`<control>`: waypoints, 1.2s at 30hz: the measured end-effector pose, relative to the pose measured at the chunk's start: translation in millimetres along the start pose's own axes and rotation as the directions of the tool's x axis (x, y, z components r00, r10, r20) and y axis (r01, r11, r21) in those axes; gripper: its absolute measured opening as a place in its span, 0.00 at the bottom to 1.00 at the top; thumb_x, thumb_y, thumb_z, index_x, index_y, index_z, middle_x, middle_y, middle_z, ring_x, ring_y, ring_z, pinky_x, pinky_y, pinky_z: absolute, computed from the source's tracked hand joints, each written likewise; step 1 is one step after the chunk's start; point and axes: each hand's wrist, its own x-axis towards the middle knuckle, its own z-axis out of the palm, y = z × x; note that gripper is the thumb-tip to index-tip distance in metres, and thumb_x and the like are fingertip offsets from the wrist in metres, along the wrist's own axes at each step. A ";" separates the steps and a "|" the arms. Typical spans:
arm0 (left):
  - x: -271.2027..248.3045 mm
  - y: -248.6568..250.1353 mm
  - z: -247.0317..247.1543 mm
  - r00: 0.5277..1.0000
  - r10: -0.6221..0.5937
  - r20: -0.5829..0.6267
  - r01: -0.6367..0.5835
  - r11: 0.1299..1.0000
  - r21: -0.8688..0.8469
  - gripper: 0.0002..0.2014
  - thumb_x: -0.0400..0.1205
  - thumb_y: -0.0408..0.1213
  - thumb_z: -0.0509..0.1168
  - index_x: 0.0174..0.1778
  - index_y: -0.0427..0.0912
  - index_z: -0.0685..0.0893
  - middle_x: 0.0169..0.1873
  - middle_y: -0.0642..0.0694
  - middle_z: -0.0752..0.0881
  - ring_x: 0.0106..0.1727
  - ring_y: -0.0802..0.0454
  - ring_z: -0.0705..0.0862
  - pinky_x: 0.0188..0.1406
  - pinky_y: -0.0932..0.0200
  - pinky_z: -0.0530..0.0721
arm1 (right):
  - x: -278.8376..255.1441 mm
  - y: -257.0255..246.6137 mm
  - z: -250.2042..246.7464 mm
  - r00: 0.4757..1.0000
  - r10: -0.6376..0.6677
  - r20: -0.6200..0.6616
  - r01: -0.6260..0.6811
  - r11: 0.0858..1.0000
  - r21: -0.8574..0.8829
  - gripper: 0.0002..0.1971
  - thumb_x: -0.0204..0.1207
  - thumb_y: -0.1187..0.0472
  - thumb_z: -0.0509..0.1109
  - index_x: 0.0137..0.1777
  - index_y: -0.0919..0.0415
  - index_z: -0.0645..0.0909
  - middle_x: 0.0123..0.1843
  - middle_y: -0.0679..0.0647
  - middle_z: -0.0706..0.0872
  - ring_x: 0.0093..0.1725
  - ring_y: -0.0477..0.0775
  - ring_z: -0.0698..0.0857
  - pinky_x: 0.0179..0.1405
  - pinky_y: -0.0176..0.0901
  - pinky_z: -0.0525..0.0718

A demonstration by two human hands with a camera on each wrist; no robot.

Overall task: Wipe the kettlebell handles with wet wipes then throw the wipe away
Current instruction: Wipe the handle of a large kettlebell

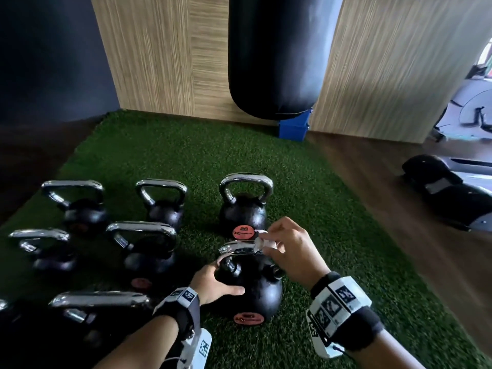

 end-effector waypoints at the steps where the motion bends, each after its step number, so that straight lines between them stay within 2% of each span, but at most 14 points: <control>1: 2.5 -1.9 4.7 1.000 0.016 -0.012 -0.017 1.000 -0.022 0.52 0.50 0.72 0.82 0.70 0.52 0.83 0.65 0.53 0.87 0.68 0.52 0.84 0.68 0.62 0.79 | -0.3 0.0 5.6 0.999 -0.045 0.028 0.045 0.999 -0.028 0.10 0.76 0.70 0.75 0.55 0.60 0.92 0.55 0.53 0.81 0.45 0.44 0.81 0.46 0.18 0.73; 3: 8.8 -4.7 10.8 0.998 0.067 -0.014 -0.067 0.996 -0.061 0.52 0.47 0.74 0.80 0.68 0.57 0.81 0.61 0.57 0.89 0.65 0.55 0.86 0.67 0.62 0.80 | 0.9 4.4 17.6 0.990 -0.111 0.089 0.120 0.988 -0.101 0.10 0.79 0.74 0.70 0.54 0.64 0.90 0.57 0.56 0.80 0.50 0.51 0.82 0.49 0.19 0.73; 5: 15.0 -7.1 13.8 0.993 0.120 0.008 -0.119 0.988 -0.098 0.50 0.45 0.74 0.80 0.65 0.67 0.77 0.57 0.61 0.89 0.62 0.58 0.86 0.64 0.66 0.79 | 2.7 8.4 25.0 0.987 -0.084 0.134 0.107 0.979 -0.171 0.12 0.82 0.70 0.67 0.58 0.59 0.89 0.61 0.52 0.78 0.55 0.53 0.78 0.55 0.33 0.78; 7: 20.0 -8.8 13.6 0.987 0.156 0.035 -0.150 0.979 -0.136 0.51 0.45 0.74 0.81 0.66 0.67 0.75 0.58 0.62 0.88 0.63 0.59 0.86 0.68 0.63 0.79 | 4.9 9.1 28.7 0.988 -0.067 0.136 0.096 0.970 -0.223 0.11 0.83 0.66 0.67 0.59 0.54 0.89 0.61 0.48 0.79 0.58 0.54 0.75 0.60 0.46 0.79; 10: 26.2 -14.6 14.8 0.980 0.191 0.065 -0.177 0.969 -0.172 0.54 0.44 0.77 0.80 0.68 0.68 0.73 0.62 0.60 0.88 0.66 0.60 0.84 0.75 0.56 0.78 | 3.0 9.6 29.2 0.998 -0.043 0.038 0.049 0.979 -0.198 0.09 0.80 0.66 0.73 0.51 0.54 0.92 0.52 0.49 0.84 0.53 0.56 0.79 0.54 0.50 0.82; 13: 27.8 -19.6 18.0 0.978 0.203 0.054 -0.191 0.966 -0.176 0.48 0.46 0.77 0.80 0.62 0.74 0.72 0.60 0.64 0.87 0.64 0.65 0.83 0.69 0.65 0.77 | -3.2 12.6 23.5 0.999 -0.003 -0.049 -0.007 0.979 -0.205 0.10 0.73 0.71 0.78 0.46 0.55 0.93 0.44 0.49 0.85 0.47 0.54 0.82 0.49 0.46 0.84; 15: 26.9 -21.8 20.9 0.977 0.212 0.037 -0.202 0.962 -0.183 0.41 0.51 0.72 0.82 0.58 0.77 0.73 0.57 0.68 0.88 0.61 0.73 0.83 0.63 0.72 0.75 | -3.6 8.9 21.2 0.995 -0.058 -0.076 0.034 0.958 -0.285 0.14 0.62 0.77 0.82 0.39 0.57 0.92 0.39 0.51 0.86 0.41 0.53 0.84 0.43 0.50 0.88; 18: 23.9 -18.3 19.7 0.974 0.225 0.034 -0.214 0.956 -0.199 0.35 0.53 0.68 0.83 0.53 0.83 0.73 0.52 0.74 0.87 0.55 0.84 0.80 0.55 0.81 0.73 | -4.2 4.0 25.5 0.995 -0.071 -0.074 0.046 0.955 -0.294 0.15 0.63 0.79 0.81 0.40 0.58 0.92 0.41 0.51 0.88 0.40 0.51 0.83 0.43 0.40 0.86; 22: 22.9 -15.9 17.6 0.977 0.209 0.054 -0.193 0.957 -0.216 0.35 0.54 0.66 0.84 0.54 0.77 0.75 0.54 0.70 0.88 0.58 0.79 0.81 0.58 0.77 0.75 | -13.0 22.2 22.3 0.992 0.011 -0.126 -0.032 0.985 -0.172 0.09 0.78 0.73 0.73 0.47 0.62 0.93 0.47 0.52 0.90 0.46 0.52 0.87 0.48 0.43 0.89; 26: 22.3 -14.9 16.8 0.976 0.206 0.068 -0.187 0.957 -0.221 0.35 0.56 0.64 0.85 0.56 0.72 0.77 0.56 0.67 0.89 0.60 0.74 0.83 0.65 0.67 0.77 | -19.8 36.3 14.6 0.976 0.074 -0.205 -0.100 0.988 -0.118 0.10 0.78 0.75 0.72 0.48 0.64 0.93 0.46 0.53 0.92 0.44 0.49 0.89 0.51 0.40 0.87; 28: 21.4 -14.5 15.6 0.977 0.203 0.072 -0.183 0.959 -0.216 0.34 0.56 0.64 0.85 0.55 0.72 0.76 0.55 0.69 0.88 0.58 0.78 0.80 0.63 0.69 0.76 | -18.6 35.7 16.8 0.976 0.062 -0.207 -0.086 0.990 -0.114 0.10 0.78 0.75 0.71 0.48 0.65 0.93 0.47 0.55 0.92 0.46 0.52 0.89 0.52 0.42 0.88; 31: 19.8 -13.2 14.6 0.979 0.191 0.073 -0.172 0.963 -0.208 0.35 0.56 0.65 0.85 0.56 0.72 0.75 0.55 0.70 0.87 0.58 0.79 0.79 0.61 0.71 0.74 | -20.4 41.4 20.6 0.969 0.037 -0.243 -0.065 0.992 -0.108 0.11 0.77 0.77 0.71 0.49 0.64 0.93 0.49 0.53 0.93 0.48 0.49 0.90 0.54 0.36 0.86; 34: 18.9 -12.4 13.7 0.981 0.177 0.073 -0.162 0.971 -0.176 0.35 0.54 0.68 0.83 0.54 0.75 0.75 0.52 0.75 0.85 0.54 0.84 0.77 0.54 0.80 0.72 | -33.9 61.0 24.9 0.950 0.126 -0.287 -0.141 0.990 -0.030 0.10 0.77 0.76 0.73 0.42 0.62 0.92 0.44 0.46 0.92 0.40 0.32 0.88 0.44 0.23 0.84; 36: 18.3 -10.4 11.7 0.984 0.160 0.074 -0.148 0.978 -0.149 0.35 0.53 0.70 0.82 0.53 0.75 0.74 0.51 0.74 0.85 0.53 0.80 0.79 0.54 0.78 0.72 | -42.7 76.3 30.6 0.927 0.282 -0.247 -0.286 0.958 0.021 0.09 0.77 0.71 0.75 0.39 0.58 0.92 0.36 0.40 0.90 0.29 0.27 0.83 0.31 0.16 0.76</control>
